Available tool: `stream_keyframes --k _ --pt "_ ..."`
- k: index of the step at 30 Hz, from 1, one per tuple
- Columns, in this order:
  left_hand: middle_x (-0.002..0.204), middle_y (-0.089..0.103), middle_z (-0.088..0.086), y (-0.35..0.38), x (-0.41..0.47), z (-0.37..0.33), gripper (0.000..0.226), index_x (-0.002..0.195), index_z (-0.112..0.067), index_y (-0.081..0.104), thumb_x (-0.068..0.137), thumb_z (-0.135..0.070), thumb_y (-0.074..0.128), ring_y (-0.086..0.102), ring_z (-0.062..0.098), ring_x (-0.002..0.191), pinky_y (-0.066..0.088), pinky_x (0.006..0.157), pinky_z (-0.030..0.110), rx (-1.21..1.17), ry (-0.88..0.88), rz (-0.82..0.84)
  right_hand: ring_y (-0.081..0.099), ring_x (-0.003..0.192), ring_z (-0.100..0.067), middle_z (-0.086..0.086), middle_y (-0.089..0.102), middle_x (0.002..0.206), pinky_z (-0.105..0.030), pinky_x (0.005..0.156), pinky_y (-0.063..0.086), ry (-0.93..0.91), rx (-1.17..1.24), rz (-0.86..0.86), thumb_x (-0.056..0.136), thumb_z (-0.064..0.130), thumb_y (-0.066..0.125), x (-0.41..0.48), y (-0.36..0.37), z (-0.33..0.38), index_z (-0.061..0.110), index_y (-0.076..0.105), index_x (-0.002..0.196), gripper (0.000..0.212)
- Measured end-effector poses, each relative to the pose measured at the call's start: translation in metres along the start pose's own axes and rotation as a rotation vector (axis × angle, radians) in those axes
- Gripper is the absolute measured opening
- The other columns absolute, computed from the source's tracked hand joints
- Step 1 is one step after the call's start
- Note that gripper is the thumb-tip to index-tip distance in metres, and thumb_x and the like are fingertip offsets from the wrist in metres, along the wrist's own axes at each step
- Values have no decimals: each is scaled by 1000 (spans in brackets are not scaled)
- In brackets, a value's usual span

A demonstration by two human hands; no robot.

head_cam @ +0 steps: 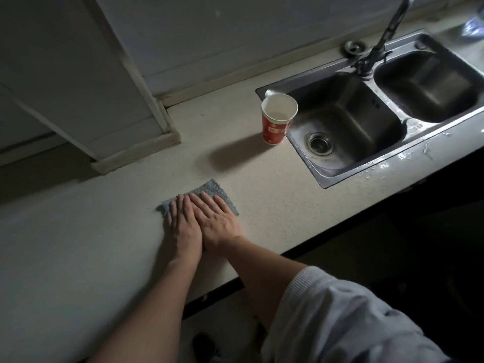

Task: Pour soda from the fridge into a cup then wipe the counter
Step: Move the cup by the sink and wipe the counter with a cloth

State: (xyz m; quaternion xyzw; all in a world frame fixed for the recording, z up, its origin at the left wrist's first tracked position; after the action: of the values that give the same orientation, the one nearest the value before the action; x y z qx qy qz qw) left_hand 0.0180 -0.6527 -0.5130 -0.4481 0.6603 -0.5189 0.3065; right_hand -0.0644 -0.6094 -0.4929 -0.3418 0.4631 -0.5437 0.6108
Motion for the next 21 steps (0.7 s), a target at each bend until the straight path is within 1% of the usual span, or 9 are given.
stream_keyframes --k 5,8,12,16,21 --pt "132 55 27 -7 -8 9 50 131 8 52 88 -7 32 56 43 120 43 98 57 11 -51 65 -16 149 -14 11 -11 163 -39 122 -8 -17 -12 21 102 38 25 -4 4 14 25 -7 156 65" --pt "134 55 26 -12 -23 40 50 132 6 51 89 -8 32 56 40 121 43 100 55 29 -114 84 -17 149 -16 9 -11 163 -40 121 -9 -83 -30 58 101 39 27 -2 14 44 24 -8 156 68" --pt "135 54 27 -22 -25 81 49 133 8 50 89 -7 32 54 42 123 42 101 55 60 -171 55 -18 149 -16 8 -11 164 -40 121 -10 -162 -42 111 101 43 29 23 24 78 24 -8 156 70" --pt "137 51 28 -24 1 104 49 134 8 49 91 -6 29 50 44 126 38 104 54 44 -230 47 -14 149 -14 9 -7 164 -39 122 -8 -195 -23 130 101 45 29 59 20 88 27 -6 156 68" --pt "143 44 28 -21 49 121 52 139 7 43 92 -6 24 42 43 133 31 112 52 48 -188 77 -15 149 -13 10 -7 164 -40 123 -6 -149 -3 130 99 46 35 104 10 84 27 -5 156 72"
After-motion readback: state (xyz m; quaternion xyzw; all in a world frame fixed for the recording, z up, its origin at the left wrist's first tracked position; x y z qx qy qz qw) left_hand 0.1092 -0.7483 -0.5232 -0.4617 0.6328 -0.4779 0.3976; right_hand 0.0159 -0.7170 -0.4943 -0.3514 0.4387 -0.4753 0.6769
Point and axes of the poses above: each hand's wrist, its own x-axis towards the middle knuckle, its own y-axis out of the palm, z = x × y, the point moved 4 cm from there along x, towards the middle knuckle
